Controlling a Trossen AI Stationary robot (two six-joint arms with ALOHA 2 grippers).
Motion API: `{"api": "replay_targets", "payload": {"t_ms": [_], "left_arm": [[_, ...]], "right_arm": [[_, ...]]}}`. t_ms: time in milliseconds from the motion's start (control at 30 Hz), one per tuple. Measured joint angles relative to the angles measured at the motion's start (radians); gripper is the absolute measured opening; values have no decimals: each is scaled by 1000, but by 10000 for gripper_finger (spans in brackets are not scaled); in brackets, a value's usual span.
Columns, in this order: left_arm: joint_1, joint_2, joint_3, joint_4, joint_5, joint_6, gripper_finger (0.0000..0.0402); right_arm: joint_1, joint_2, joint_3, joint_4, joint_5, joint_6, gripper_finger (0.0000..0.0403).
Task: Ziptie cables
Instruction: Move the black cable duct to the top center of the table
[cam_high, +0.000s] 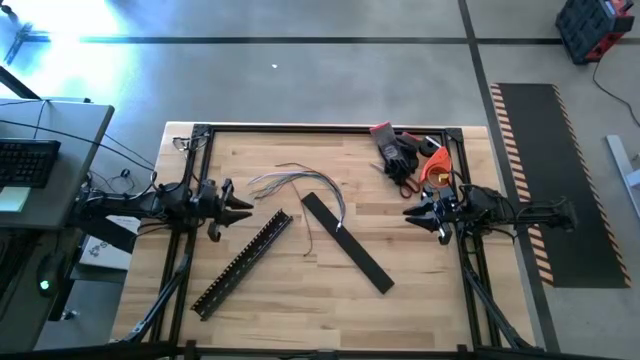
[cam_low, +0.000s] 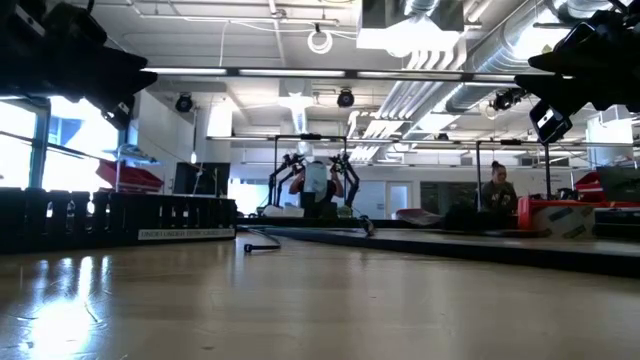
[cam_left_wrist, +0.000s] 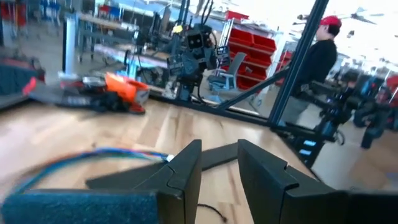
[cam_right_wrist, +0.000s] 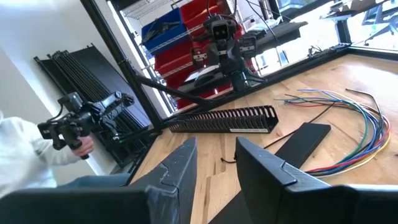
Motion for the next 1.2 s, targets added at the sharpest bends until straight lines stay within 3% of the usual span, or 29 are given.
{"api": "replay_targets", "payload": {"t_ms": [167, 267, 433, 567, 733, 900, 1200], "left_arm": [[-8, 9, 0, 1, -34, -51, 87], [-48, 58, 27, -47, -184, -8, 87], [-157, 269, 114, -104, -382, 58, 87], [-254, 504, 209, -172, -484, -2, 87], [-346, 796, 311, -213, -514, -125, 90], [-344, 1019, 396, -222, -498, -271, 120], [-278, 1211, 575, -323, -503, -383, 173]], "right_arm": [[0, 0, 0, 0, 0, 0, 97], [0, 0, 0, 0, 0, 0, 97], [0, 0, 0, 0, 0, 0, 97], [0, 0, 0, 0, 0, 0, 97], [0, 0, 0, 0, 0, 0, 97], [0, 0, 0, 0, 0, 0, 97], [0, 0, 0, 0, 0, 0, 97]]}}
